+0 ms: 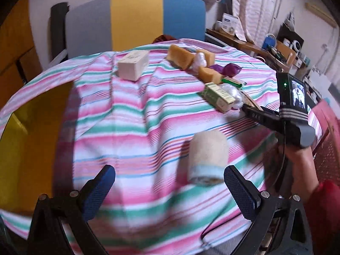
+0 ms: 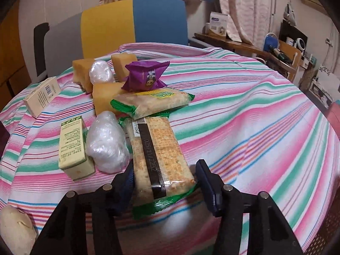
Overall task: Organize objects
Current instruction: 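Grasp the cracker pack with the right gripper while the left grasps the sock roll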
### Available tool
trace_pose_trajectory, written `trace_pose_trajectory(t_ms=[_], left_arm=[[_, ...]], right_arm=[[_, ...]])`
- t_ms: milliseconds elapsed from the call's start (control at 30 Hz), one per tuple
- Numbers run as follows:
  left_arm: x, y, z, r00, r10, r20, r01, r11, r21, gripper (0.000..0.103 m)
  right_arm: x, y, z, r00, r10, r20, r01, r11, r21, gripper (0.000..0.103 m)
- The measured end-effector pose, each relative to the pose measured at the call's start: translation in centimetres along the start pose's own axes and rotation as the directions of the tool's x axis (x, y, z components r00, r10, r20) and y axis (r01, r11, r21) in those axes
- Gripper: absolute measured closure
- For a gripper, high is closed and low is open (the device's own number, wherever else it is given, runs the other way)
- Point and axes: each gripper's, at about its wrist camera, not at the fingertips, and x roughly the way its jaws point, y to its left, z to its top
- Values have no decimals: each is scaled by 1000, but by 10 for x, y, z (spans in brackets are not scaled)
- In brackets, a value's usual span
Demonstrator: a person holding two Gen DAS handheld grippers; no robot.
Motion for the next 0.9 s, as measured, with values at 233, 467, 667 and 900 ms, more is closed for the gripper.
trace_pose_trajectory(t_ms=[233, 467, 667, 900], left_arm=[[42, -39, 17, 999, 42, -3, -41, 986, 161, 0], [72, -28, 11, 989, -91, -114, 104, 988, 111, 23], [60, -21, 6, 991, -124, -51, 128, 989, 80, 49], [50, -2, -10, 996, -92, -12, 92, 995, 40, 49]], right_arm=[[4, 2, 1, 1000, -19, 14, 19, 1000, -3, 47], [10, -1, 2, 999, -22, 29, 22, 1000, -4, 47], [10, 1, 1, 999, -36, 40, 36, 999, -12, 47], [9, 3, 0, 997, -53, 47, 54, 998, -21, 49]])
